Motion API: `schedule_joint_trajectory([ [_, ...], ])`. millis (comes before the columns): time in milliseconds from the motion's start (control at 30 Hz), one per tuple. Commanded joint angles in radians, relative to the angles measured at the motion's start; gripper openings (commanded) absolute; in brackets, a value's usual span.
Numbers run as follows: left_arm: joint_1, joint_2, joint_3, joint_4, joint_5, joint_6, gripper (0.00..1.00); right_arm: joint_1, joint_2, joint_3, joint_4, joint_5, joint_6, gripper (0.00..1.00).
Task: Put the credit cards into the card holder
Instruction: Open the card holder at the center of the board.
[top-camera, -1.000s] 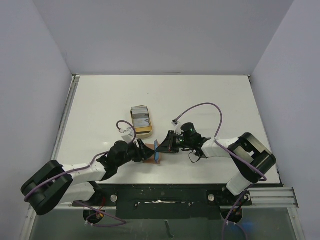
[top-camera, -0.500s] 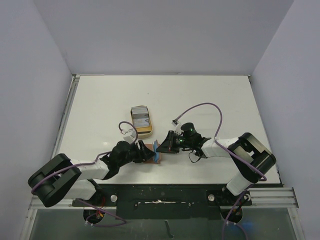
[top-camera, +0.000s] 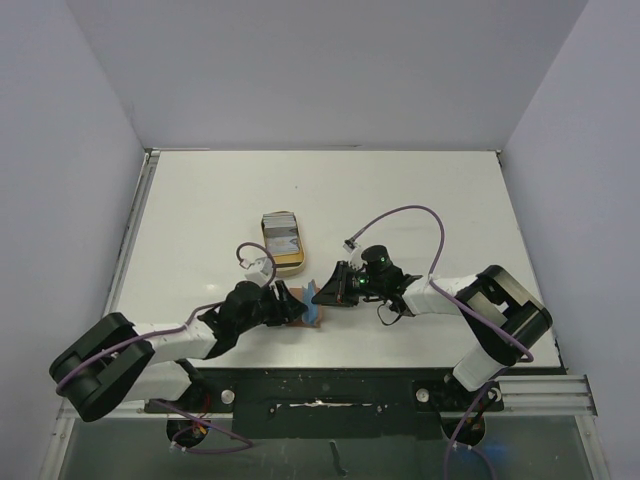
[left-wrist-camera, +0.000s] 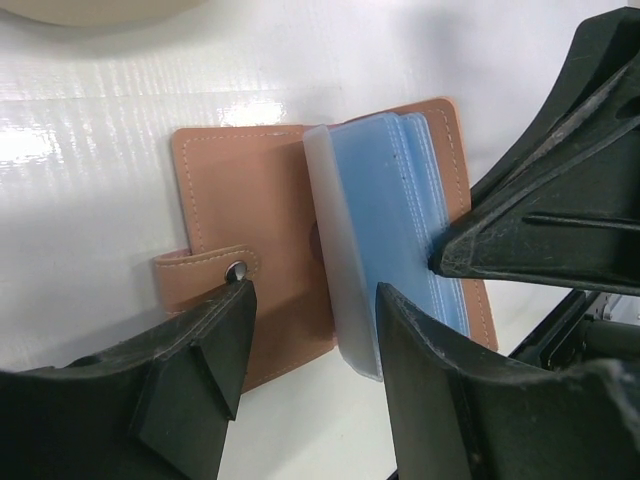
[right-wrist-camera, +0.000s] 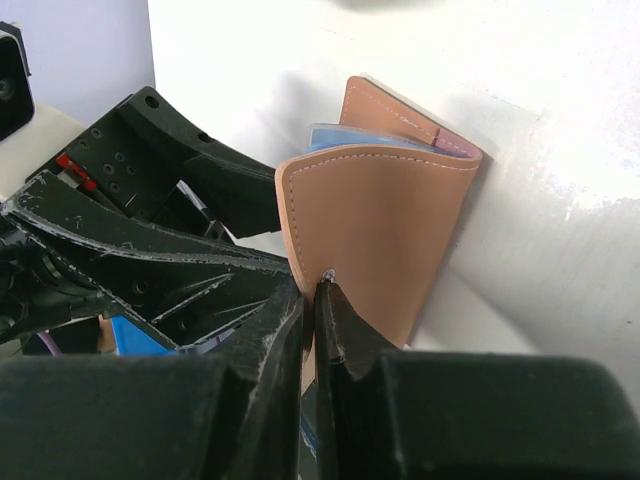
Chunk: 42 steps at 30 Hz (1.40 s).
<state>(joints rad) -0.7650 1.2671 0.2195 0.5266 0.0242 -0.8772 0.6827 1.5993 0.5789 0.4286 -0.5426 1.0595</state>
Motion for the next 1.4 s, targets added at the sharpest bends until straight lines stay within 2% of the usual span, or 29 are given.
schedule_joint_trajectory([
  [0, 0.003, -0.030, 0.018, -0.103, -0.079, 0.038, 0.50, 0.014, 0.001, 0.026, -0.049, 0.003, -0.021, 0.00],
  [200, 0.001, -0.096, 0.041, -0.156, -0.059, 0.030, 0.50, 0.014, -0.008, 0.042, -0.111, 0.024, -0.045, 0.00],
  [400, -0.008, -0.163, 0.021, -0.018, 0.024, 0.020, 0.56, 0.014, -0.010, 0.048, -0.117, 0.027, -0.048, 0.00],
  [500, -0.010, -0.129, 0.016, 0.011, 0.034, 0.027, 0.59, 0.015, -0.003, 0.051, -0.117, 0.025, -0.047, 0.00],
  [867, -0.010, -0.008, 0.015, 0.099, 0.072, 0.031, 0.59, 0.013, -0.006, 0.056, -0.123, 0.024, -0.053, 0.00],
  [1133, -0.011, -0.022, 0.002, 0.145, 0.097, 0.009, 0.59, 0.014, -0.006, 0.050, -0.118, 0.023, -0.052, 0.00],
  [1367, -0.011, -0.007, 0.006, 0.103, 0.060, 0.018, 0.59, 0.015, -0.002, 0.048, -0.110, 0.018, -0.049, 0.00],
])
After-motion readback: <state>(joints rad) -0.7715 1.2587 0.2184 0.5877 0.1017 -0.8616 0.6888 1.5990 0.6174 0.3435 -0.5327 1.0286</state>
